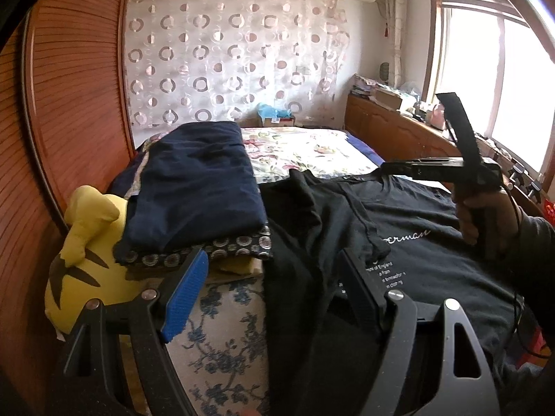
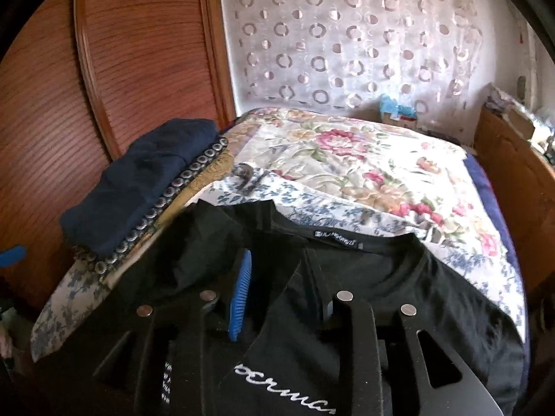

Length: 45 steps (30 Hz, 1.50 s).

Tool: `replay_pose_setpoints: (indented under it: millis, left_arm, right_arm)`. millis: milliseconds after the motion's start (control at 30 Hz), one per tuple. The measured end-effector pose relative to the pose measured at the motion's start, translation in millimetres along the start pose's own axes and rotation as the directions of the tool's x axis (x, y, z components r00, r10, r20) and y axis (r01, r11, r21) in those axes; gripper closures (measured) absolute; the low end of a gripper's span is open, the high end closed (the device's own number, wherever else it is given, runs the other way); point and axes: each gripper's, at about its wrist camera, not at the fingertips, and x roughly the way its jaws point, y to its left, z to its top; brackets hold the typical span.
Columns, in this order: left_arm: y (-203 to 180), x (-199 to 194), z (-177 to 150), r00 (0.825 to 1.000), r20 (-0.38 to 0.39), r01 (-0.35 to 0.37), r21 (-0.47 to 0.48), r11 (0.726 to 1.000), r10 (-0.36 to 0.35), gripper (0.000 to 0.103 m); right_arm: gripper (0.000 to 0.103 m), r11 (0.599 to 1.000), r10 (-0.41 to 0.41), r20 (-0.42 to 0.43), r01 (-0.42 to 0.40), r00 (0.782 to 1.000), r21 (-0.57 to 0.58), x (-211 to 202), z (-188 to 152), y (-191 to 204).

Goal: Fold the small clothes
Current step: 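Open the left gripper while moving the right gripper to the shirt's other side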

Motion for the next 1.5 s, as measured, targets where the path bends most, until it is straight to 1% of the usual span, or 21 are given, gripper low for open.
replay_pose_setpoints:
  millis: [33, 67, 100, 167, 267, 367, 400, 433, 533, 600, 667, 767, 933, 1100, 1167, 1333, 1433, 1500]
  left_arm:
    - [-2.1, 2.8, 0.5, 1.0, -0.004, 0.001, 0.001, 1.0, -0.001, 0.025]
    - [-4.1, 6.5, 1.1, 1.0, -0.011, 0.005, 0.002, 1.0, -0.005, 0.025]
    - [-6.3, 10.0, 2.1, 1.0, -0.017, 0.008, 0.003, 1.0, -0.008, 0.025]
    - [-10.8, 16.5, 2.5, 1.0, -0.027, 0.014, 0.005, 1.0, -0.014, 0.025]
    - [-19.7, 24.0, 2.5, 0.999, -0.038, 0.033, 0.001, 0.999, -0.033, 0.025]
    - [-30.2, 32.6, 0.3, 0.997, -0.059, 0.048, 0.005, 0.999, -0.048, 0.025]
    - [-33.3, 35.2, -0.5, 0.996, -0.067, 0.053, 0.006, 0.999, -0.052, 0.025]
    - [-37.5, 39.0, -1.8, 0.995, -0.077, 0.06, 0.009, 0.998, -0.059, 0.025]
    - [-47.3, 47.8, -4.7, 0.992, -0.099, 0.075, 0.014, 0.997, -0.073, 0.025]
    - [-54.4, 55.5, -6.6, 0.989, -0.119, 0.093, 0.018, 0.996, -0.09, 0.025]
    - [-62.1, 65.4, -9.7, 0.984, -0.148, 0.105, 0.029, 0.994, -0.1, 0.025]
    - [-72.0, 80.4, -14.0, 0.976, -0.19, 0.118, 0.046, 0.992, -0.107, 0.025]
    - [-87.1, 100.7, -18.0, 0.961, -0.256, 0.133, 0.08, 0.988, -0.108, 0.025]
    - [-99.4, 114.9, -19.5, 0.951, -0.292, 0.144, 0.118, 0.982, -0.105, 0.025]
    - [-102.9, 120.6, -20.6, 0.947, -0.307, 0.138, 0.135, 0.981, -0.091, 0.025]
    - [-109.0, 124.8, -21.1, 0.951, -0.301, 0.121, 0.17, 0.978, -0.066, 0.025]
    - [-110.3, 124.8, -22.9, 0.95, -0.305, 0.128, 0.181, 0.975, -0.068, 0.022]
    - [-113.1, 127.7, -23.1, 0.947, -0.313, 0.141, 0.189, 0.972, -0.076, 0.015]
  right_arm:
    - [0.071, 1.0, 0.002, -0.003, -0.002, 1.0, 0.003, 0.3, -3.7, -1.9]
    - [0.069, 1.0, 0.003, -0.001, -0.003, 1.0, 0.005, -13.0, -9.5, -5.0]
    - [0.068, 1.0, 0.007, -0.001, -0.007, 1.0, 0.009, -16.3, -13.4, -8.5]
    - [0.059, 1.0, 0.008, -0.008, -0.008, 1.0, 0.019, -27.0, -21.8, -19.4]
    - [0.054, 1.0, -0.01, -0.018, 0.01, 1.0, 0.029, -46.3, -36.9, -39.2]
    - [0.054, 0.999, -0.04, -0.037, 0.041, 0.998, 0.03, -63.5, -54.5, -56.4]
    - [0.054, 0.998, -0.063, -0.044, 0.064, 0.997, 0.019, -69.7, -62.1, -61.8]
    - [0.054, 0.996, -0.084, -0.042, 0.085, 0.996, 0.011, -76.6, -68.8, -66.2]
    - [0.054, 0.993, -0.114, -0.038, 0.115, 0.993, 0.017, -98.1, -88.0, -81.0]
    - [0.052, 0.989, -0.142, -0.043, 0.143, 0.989, 0.022, -109.9, -100.2, -86.7]
    - [0.046, 0.983, -0.173, -0.053, 0.175, 0.984, 0.046, -122.0, -114.9, -100.0]
    - [0.045, 0.975, -0.188, -0.079, 0.195, 0.979, 0.104, -135.7, -136.9, -119.9]
    - [0.045, 0.948, -0.253, -0.123, 0.271, 0.96, 0.169, -160.8, -170.5, -156.0]
    - [0.045, 0.924, -0.281, -0.142, 0.307, 0.949, 0.227, -182.2, -189.6, -173.9]
    - [0.045, 0.914, -0.289, -0.153, 0.32, 0.945, 0.251, -187.6, -192.2, -177.9]
    - [0.045, 0.903, -0.289, -0.157, 0.323, 0.944, 0.282, -196.4, -196.9, -180.3]
    - [0.045, 0.904, -0.279, -0.162, 0.315, 0.947, 0.288, -194.8, -195.5, -179.0]
    - [0.045, 0.908, -0.269, -0.164, 0.306, 0.949, 0.287, -192.0, -196.7, -183.0]
